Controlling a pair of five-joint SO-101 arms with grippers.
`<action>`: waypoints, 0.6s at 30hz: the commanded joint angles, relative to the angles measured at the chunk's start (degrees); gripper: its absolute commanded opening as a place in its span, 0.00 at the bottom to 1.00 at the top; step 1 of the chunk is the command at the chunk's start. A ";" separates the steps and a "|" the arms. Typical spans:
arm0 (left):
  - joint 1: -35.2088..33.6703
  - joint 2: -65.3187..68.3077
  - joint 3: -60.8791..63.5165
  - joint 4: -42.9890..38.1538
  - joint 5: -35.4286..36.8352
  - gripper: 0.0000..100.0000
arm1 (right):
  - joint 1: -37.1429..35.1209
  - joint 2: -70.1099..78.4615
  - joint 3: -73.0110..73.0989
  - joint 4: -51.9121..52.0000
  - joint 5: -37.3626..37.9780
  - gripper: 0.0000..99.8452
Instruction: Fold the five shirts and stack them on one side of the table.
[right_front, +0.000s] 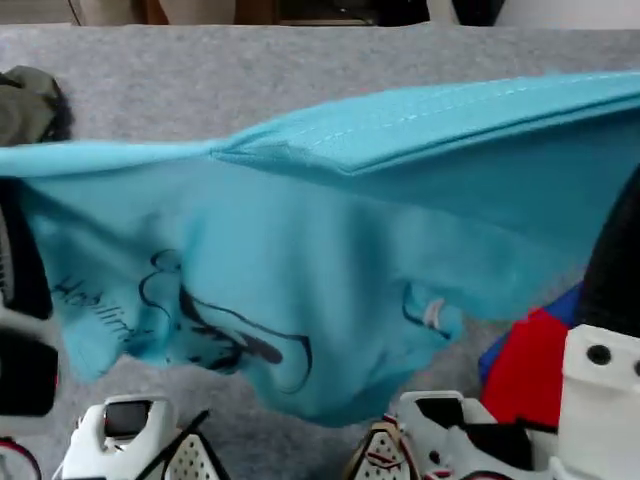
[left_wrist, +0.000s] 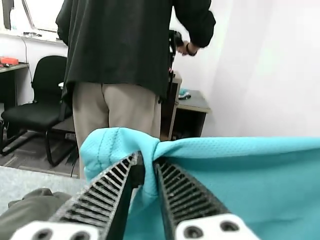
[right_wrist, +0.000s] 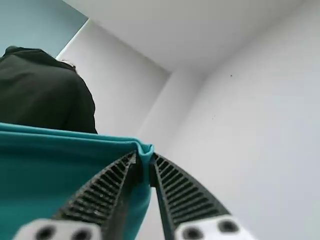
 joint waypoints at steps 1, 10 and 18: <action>0.35 -1.71 5.45 0.53 -0.53 0.02 | 1.19 -2.51 6.20 -3.78 0.09 0.00; 0.44 -4.09 21.54 0.44 -0.53 0.02 | 1.10 -4.26 22.64 -3.69 -1.14 0.00; 0.09 -2.77 51.43 -18.90 -0.53 0.02 | 1.01 -2.95 51.38 -15.74 -0.70 0.00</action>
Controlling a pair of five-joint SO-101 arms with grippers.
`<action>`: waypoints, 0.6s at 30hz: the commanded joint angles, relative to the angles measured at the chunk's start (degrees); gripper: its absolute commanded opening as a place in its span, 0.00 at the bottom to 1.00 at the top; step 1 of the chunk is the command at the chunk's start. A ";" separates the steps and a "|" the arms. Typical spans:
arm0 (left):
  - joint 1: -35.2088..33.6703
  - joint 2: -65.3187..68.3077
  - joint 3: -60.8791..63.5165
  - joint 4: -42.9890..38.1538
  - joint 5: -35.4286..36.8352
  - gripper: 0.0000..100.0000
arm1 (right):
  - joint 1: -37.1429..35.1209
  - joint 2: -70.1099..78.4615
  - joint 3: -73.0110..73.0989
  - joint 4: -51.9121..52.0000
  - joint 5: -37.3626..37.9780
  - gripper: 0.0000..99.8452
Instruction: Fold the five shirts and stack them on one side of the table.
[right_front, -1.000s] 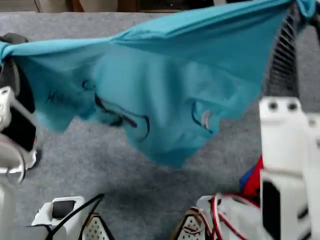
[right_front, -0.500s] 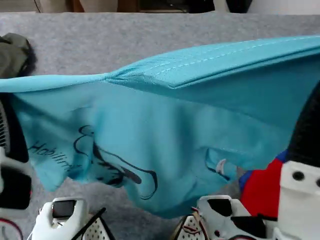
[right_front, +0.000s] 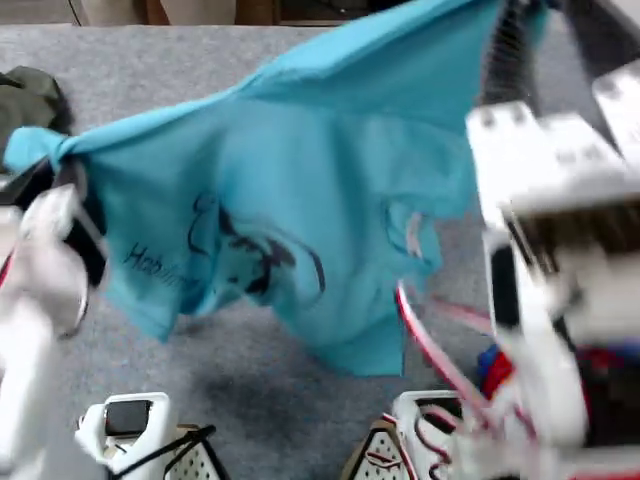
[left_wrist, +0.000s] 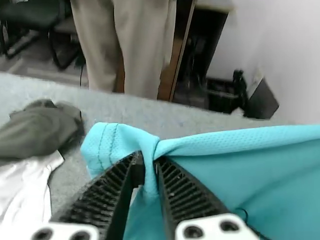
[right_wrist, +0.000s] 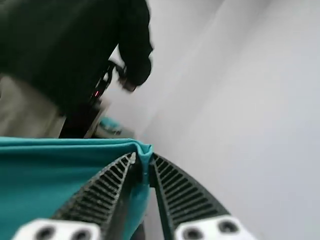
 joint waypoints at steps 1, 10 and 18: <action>-0.09 1.36 18.55 -15.47 -0.53 0.02 | 1.10 1.80 14.20 -10.81 0.00 0.00; -0.88 6.29 53.36 -66.20 -0.18 0.02 | 1.27 18.07 27.38 -29.89 -0.62 0.00; -2.73 25.36 49.23 -87.21 0.00 0.02 | 1.27 37.05 14.29 -29.45 -9.05 0.00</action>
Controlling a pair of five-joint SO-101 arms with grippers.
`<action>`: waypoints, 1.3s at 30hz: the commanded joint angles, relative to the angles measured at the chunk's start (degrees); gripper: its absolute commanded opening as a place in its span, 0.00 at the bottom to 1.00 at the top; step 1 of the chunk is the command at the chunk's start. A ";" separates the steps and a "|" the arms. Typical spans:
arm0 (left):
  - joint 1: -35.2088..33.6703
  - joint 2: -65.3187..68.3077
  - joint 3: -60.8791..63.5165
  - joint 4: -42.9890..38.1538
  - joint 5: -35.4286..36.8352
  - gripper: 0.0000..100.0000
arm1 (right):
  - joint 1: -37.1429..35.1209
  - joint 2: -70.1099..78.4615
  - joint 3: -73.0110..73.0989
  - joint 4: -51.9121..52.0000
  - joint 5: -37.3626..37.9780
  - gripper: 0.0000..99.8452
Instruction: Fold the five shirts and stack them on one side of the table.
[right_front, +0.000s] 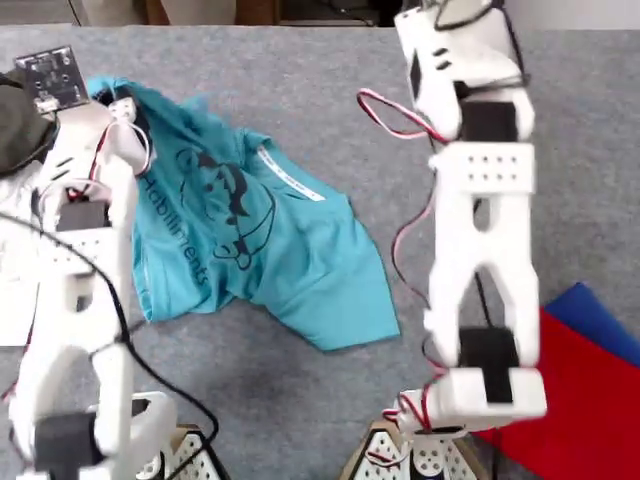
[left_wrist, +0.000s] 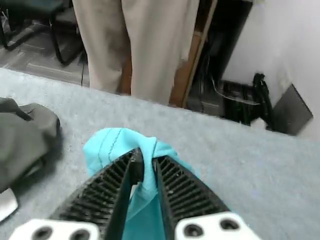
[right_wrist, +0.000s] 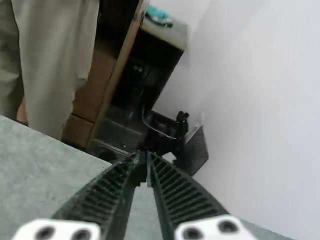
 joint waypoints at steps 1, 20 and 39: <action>-1.05 5.85 -4.92 -4.84 0.00 0.02 | 0.57 6.55 -9.10 2.55 -2.99 0.00; -7.82 11.21 -2.29 22.24 -0.09 0.02 | -16.57 37.23 -30.29 55.65 -11.16 0.14; -4.22 11.12 13.27 8.26 -0.44 0.02 | -15.08 59.03 -43.03 67.87 -17.93 0.01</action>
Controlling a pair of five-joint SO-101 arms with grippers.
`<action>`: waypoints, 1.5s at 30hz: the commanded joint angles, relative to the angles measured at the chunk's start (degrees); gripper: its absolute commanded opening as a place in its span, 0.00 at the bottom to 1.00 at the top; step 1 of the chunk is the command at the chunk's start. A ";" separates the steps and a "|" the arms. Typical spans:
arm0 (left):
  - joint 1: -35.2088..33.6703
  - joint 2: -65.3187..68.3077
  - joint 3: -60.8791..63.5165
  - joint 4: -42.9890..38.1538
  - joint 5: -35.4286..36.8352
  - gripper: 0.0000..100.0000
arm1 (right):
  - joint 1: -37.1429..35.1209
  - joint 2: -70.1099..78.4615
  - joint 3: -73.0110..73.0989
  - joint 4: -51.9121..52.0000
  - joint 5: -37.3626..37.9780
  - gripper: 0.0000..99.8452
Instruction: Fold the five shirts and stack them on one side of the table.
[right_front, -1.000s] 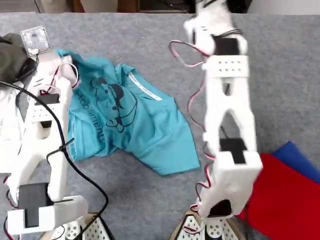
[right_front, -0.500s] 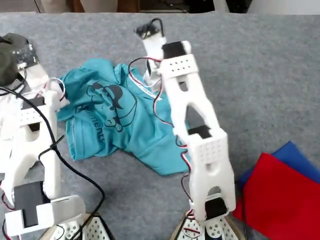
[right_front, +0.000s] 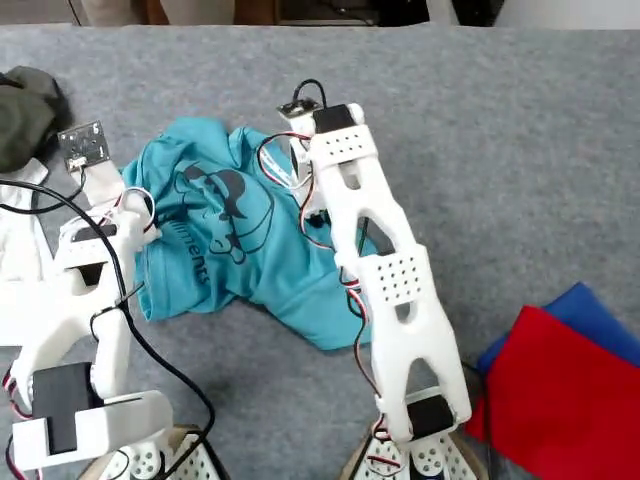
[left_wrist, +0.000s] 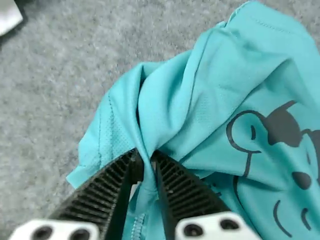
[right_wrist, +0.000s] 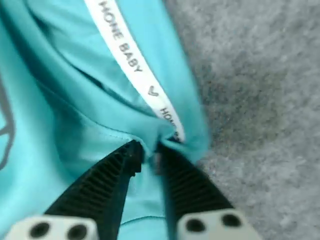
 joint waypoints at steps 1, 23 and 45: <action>0.26 -0.22 -0.18 -1.23 -0.44 0.02 | 2.33 0.13 -1.98 1.05 -0.35 0.00; 0.62 -0.66 -14.95 32.70 -9.49 0.02 | 16.48 -37.76 56.48 1.23 6.33 0.00; 0.18 -0.22 -18.11 41.05 -26.20 0.02 | 24.48 -77.41 76.18 1.32 27.96 0.16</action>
